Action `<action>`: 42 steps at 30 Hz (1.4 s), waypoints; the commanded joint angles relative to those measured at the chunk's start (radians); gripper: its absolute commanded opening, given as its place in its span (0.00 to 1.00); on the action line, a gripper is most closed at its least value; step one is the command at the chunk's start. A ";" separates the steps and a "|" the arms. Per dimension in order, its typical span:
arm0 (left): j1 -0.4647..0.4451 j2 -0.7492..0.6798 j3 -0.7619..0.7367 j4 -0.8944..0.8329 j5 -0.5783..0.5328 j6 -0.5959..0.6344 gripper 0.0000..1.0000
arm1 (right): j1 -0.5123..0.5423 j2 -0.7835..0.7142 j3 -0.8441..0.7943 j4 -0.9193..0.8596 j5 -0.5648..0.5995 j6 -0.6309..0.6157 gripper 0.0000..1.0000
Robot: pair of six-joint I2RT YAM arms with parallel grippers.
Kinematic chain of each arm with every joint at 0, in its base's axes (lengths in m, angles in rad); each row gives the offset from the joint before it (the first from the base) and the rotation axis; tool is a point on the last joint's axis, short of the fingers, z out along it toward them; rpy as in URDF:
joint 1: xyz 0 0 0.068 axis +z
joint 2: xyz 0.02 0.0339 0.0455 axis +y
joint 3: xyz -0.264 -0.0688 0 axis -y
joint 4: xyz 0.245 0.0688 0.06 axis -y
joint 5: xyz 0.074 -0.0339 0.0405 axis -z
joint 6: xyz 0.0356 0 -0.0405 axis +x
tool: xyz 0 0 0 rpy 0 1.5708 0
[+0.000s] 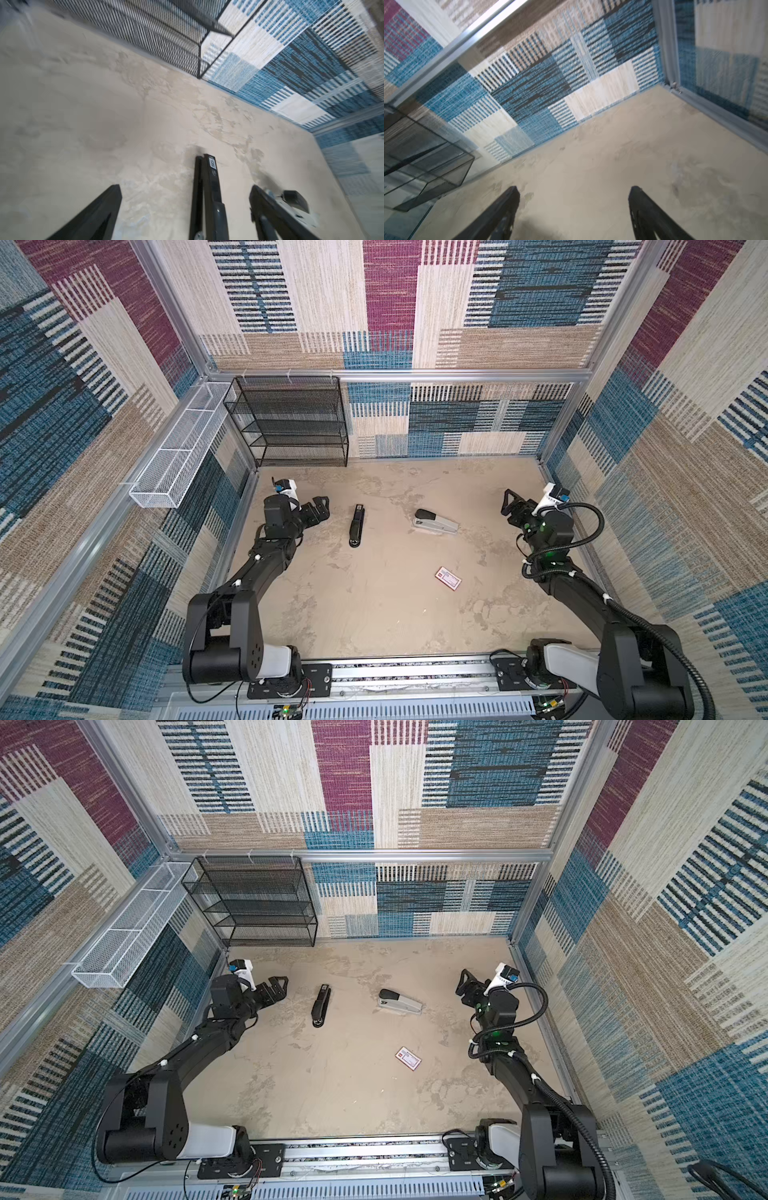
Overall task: Load the staples into the stapler
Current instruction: 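Move the right gripper to the grey stapler while the left gripper approaches it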
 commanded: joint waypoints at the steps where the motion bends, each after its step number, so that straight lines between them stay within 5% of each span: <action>1: -0.016 0.012 -0.017 0.084 0.176 -0.190 0.99 | 0.000 0.010 0.071 -0.147 -0.082 0.016 0.88; 9: -0.112 -0.223 -0.089 -0.041 -0.033 -0.111 0.99 | 0.001 0.070 0.087 -0.159 -0.188 -0.007 0.89; 13: -0.086 -0.278 -0.213 0.123 -0.020 -0.407 0.99 | 0.002 0.112 0.096 -0.120 -0.269 -0.019 0.88; 15: -0.073 -0.226 -0.189 0.184 0.135 -0.379 0.79 | 0.004 0.151 0.122 -0.126 -0.289 -0.025 0.84; 18: -0.101 -0.146 -0.047 -0.039 0.218 -0.280 0.59 | 0.009 0.217 0.164 -0.140 -0.323 -0.029 0.81; 33: -0.332 -0.130 -0.084 -0.119 0.214 -0.241 0.54 | 0.153 0.618 0.463 -0.287 -0.364 -0.116 0.76; 42: -0.370 -0.126 -0.094 -0.131 0.205 -0.254 0.53 | 0.204 0.655 0.440 -0.296 -0.439 -0.121 0.75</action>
